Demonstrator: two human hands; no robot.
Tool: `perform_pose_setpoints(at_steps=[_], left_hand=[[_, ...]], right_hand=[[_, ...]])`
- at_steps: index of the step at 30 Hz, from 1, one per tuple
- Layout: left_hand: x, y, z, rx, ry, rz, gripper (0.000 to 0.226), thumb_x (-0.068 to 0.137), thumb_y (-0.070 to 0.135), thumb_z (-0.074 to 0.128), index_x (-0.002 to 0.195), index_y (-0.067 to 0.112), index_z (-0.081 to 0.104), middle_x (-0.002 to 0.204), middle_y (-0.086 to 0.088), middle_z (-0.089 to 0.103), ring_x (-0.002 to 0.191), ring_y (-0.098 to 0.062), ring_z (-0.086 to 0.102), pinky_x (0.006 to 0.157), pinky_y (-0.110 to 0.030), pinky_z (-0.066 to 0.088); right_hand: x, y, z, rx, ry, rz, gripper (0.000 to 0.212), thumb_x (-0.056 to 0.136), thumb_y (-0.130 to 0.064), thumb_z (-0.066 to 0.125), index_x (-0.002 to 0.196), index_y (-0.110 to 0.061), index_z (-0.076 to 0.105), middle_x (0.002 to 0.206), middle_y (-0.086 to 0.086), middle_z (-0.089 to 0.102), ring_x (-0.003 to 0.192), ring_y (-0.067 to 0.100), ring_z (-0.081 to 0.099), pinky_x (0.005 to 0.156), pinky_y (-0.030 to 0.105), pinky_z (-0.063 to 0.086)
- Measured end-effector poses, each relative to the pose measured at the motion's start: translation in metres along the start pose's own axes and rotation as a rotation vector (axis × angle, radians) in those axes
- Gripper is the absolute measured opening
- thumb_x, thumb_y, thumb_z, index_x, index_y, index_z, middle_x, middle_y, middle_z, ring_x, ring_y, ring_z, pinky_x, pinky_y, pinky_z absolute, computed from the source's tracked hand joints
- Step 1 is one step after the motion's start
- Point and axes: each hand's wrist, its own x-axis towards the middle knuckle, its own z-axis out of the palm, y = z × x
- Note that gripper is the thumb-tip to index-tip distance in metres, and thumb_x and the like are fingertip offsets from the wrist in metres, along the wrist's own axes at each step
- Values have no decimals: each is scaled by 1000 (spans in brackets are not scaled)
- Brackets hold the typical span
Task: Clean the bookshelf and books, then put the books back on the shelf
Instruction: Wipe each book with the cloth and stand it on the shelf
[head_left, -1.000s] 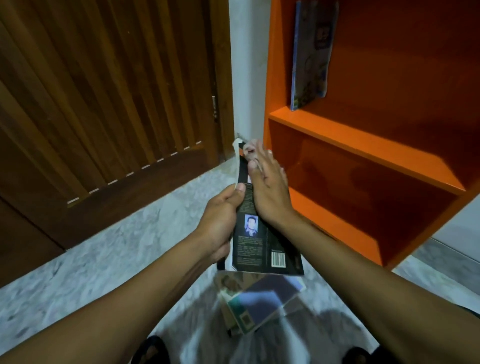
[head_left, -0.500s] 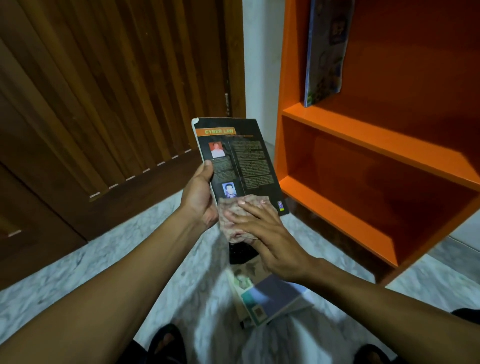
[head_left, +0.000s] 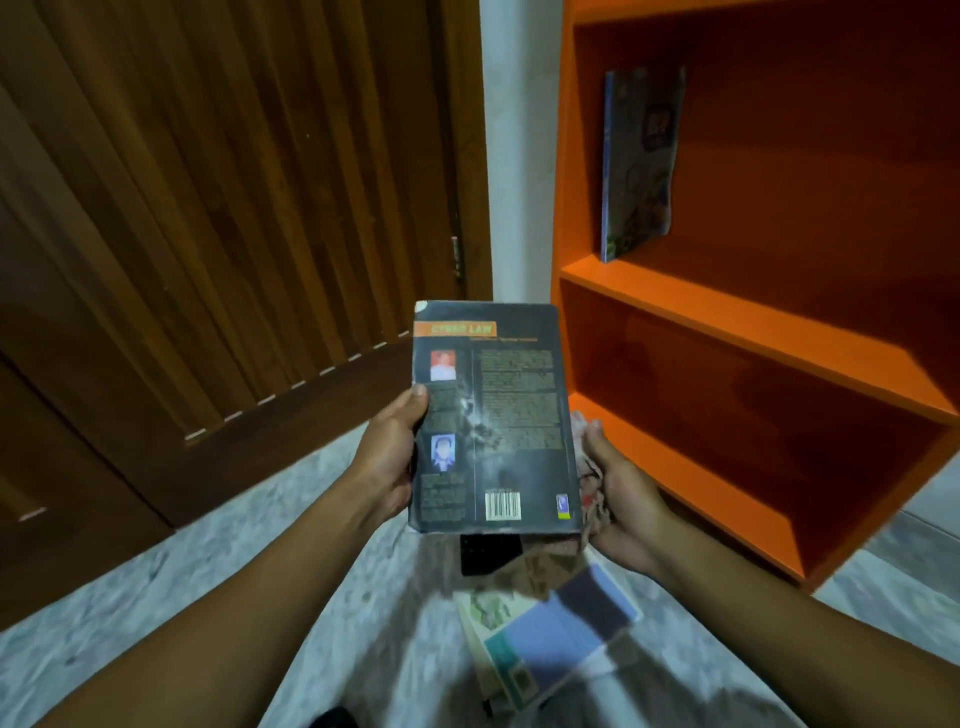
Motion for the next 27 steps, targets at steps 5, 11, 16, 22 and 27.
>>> perform_pose_setpoints(at_steps=[5,11,16,22,27], left_hand=[[-1,-22,21,433,122,155,27,102,25,53,127,15,56,131,-15,63,102,-26,69,88,-41,56],[-19,-28,70,435,-183,219,62,94,45,62,147,47,30,131,10,61,115,-15,64,101,-42,51],[-17,-29,75,252,-10,200,37,102,12,51,137,23,47,109,-2,69,95,-24,71,88,-42,58],[-9,-13,55,-102,22,61,21,103,4,43,112,12,60,90,-11,77,76,-24,75,67,-39,62],[-10,1,24,-34,-14,35,27,103,10,46,129,10,54,103,-12,75,81,-22,75,64,-36,62]], right_hand=[[-7,-4,19,-164,-47,-233,26,99,-10,56,124,-10,61,117,16,72,96,31,72,71,37,59],[-3,7,20,-705,59,-559,27,94,-8,63,116,-24,65,104,0,74,96,18,71,82,36,59],[-8,25,22,-1090,27,-700,42,87,-30,66,127,-35,56,107,-8,54,96,6,60,79,31,55],[-1,2,10,-1198,-61,-667,35,89,-30,71,123,-34,63,114,-2,54,103,8,59,88,20,51],[-1,-48,12,-271,138,-369,25,104,-21,47,109,-2,63,89,39,63,70,33,63,65,54,58]])
